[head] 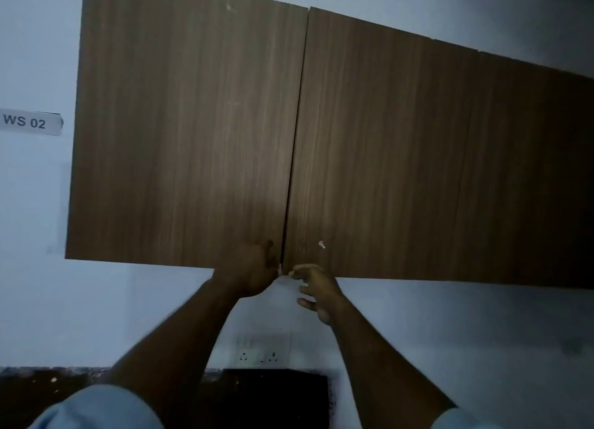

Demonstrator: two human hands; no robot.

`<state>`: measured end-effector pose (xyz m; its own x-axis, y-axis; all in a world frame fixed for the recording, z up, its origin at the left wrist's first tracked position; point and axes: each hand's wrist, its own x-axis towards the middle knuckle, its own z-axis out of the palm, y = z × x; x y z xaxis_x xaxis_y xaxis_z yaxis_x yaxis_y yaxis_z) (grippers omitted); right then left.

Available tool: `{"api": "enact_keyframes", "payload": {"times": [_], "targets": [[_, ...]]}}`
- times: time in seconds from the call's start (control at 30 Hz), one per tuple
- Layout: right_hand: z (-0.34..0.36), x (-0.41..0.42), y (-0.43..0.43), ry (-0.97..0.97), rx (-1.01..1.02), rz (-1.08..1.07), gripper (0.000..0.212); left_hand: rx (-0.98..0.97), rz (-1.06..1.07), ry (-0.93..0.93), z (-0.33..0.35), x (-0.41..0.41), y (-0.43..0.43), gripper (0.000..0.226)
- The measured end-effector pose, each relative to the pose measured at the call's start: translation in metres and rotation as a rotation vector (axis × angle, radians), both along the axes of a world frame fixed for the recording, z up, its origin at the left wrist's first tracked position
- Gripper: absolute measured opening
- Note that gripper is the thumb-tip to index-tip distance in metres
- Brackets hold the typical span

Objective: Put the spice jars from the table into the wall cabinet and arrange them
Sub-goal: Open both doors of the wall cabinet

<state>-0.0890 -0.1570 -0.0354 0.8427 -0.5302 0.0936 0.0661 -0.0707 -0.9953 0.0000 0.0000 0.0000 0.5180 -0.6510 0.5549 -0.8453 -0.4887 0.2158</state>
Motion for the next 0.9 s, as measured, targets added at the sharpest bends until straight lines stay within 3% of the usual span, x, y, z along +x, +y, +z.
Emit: {"api": "enact_keyframes", "payload": {"times": [0.1,0.23,0.5,0.63,0.73,0.9], "targets": [[-0.003,0.010,-0.001,-0.059,0.150,0.035,0.035,-0.099,-0.007,0.044,-0.002,0.005,-0.008,0.045],[-0.010,0.015,-0.002,-0.151,0.321,0.031,0.031,-0.135,-0.029,0.067,-0.007,0.005,-0.017,0.044],[-0.017,-0.026,0.025,-0.274,0.334,-0.179,0.048,-0.396,-0.314,0.340,-0.009,-0.033,-0.024,0.031],[-0.022,-0.070,0.044,-0.360,0.371,-0.338,0.041,-0.586,-0.461,0.454,-0.010,-0.073,-0.019,0.033],[-0.026,-0.110,0.054,-0.440,0.366,-0.473,0.027,-0.537,-0.600,0.532,-0.010,-0.106,-0.019,0.023],[-0.030,-0.182,0.054,-0.464,0.366,-0.665,0.033,-0.451,-0.829,0.630,-0.017,-0.169,-0.038,0.025]]}}
